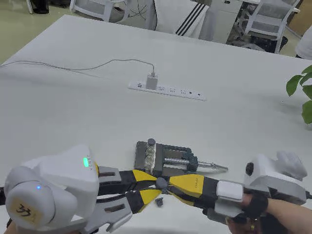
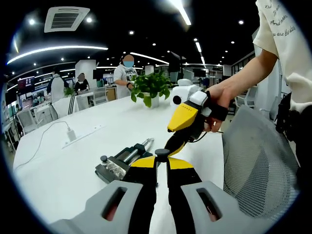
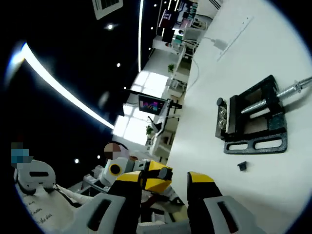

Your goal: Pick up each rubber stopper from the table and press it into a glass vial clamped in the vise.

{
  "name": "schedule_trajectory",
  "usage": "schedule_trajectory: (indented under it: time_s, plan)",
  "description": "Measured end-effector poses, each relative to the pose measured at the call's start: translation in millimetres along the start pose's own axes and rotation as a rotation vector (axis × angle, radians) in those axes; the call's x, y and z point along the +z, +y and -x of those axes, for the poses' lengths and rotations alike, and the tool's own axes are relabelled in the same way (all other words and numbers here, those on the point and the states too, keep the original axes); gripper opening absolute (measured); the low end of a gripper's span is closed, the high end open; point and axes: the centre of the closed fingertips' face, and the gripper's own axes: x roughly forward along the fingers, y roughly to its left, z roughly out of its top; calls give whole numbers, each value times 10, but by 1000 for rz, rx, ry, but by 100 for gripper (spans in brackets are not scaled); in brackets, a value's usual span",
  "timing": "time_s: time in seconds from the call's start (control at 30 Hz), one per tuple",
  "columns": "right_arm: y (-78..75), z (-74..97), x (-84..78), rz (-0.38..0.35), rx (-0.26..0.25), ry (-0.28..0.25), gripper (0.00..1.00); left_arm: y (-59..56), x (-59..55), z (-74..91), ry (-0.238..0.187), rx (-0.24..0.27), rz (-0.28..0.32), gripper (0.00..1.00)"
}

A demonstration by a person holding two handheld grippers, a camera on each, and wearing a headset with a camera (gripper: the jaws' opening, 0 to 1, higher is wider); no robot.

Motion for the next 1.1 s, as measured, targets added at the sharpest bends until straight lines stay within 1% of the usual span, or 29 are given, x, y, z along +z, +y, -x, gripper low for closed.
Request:
schedule_trajectory:
  time_s: [0.03,0.1,0.17,0.2,0.23,0.27,0.33,0.37,0.4,0.43,0.5,0.57,0.6,0.63,0.67,0.7,0.77,0.87,0.9,0.93,0.97,1.0,1.03,1.1]
  plan:
    - [-28,-3,-29,59,-30,39,39,2,-24,1,7,0,0,4]
    - [-24,-19,-49,186,-49,82,44,0,-54,0,16,-2,4,4]
    - [-33,-32,-63,246,-71,114,48,-2,-74,-1,21,-3,4,4]
    - [-45,-40,-64,323,-87,137,48,-1,-93,-5,27,-4,4,4]
    - [-67,-37,-70,367,-106,160,47,2,-110,-8,32,-3,4,4]
    - [-96,-40,-82,438,-131,194,47,0,-130,-10,36,-3,7,4]
    - [-124,-44,-97,540,-154,244,47,-8,-155,-14,42,-6,6,4]
    - [-138,-45,-117,595,-166,282,47,-10,-176,-18,50,-7,7,4]
    - [-146,-43,-134,630,-174,313,47,-14,-186,-20,53,-9,7,4]
    - [-148,-52,-124,691,-177,337,46,-23,-204,-23,59,-12,3,4]
    - [-130,-58,-133,735,-180,375,43,-31,-229,-26,70,-16,-4,4]
    - [-104,-75,-111,805,-181,409,40,-34,-256,-31,78,-19,3,4]
    - [-98,-78,-102,846,-188,438,38,-34,-273,-33,83,-20,0,4]
    - [-97,-79,-102,871,-194,458,36,-34,-283,-35,87,-21,0,4]
    - [-96,-72,-113,902,-194,490,34,-37,-292,-35,89,-23,3,4]
    - [-99,-65,-137,934,-194,535,32,-43,-305,-38,94,-27,3,4]
    - [-121,-63,-150,985,-210,595,31,-54,-330,-42,106,-35,-2,4]
    - [-138,-65,-168,1078,-212,671,26,-81,-348,-48,118,-49,-6,4]
    - [-129,-66,-201,1088,-202,694,25,-89,-352,-53,122,-54,-5,4]
    - [-113,-71,-251,1090,-181,724,23,-105,-359,-61,128,-62,-4,4]
    - [-116,-72,-280,1091,-174,745,22,-121,-366,-68,132,-71,-11,4]
    - [-126,-82,-286,1110,-173,755,19,-141,-382,-75,143,-82,-14,4]
    - [-133,-85,-326,1122,-162,782,17,-155,-386,-82,147,-89,-23,4]
    - [-161,-99,-359,1129,-167,803,16,-168,-390,-90,152,-96,-24,4]
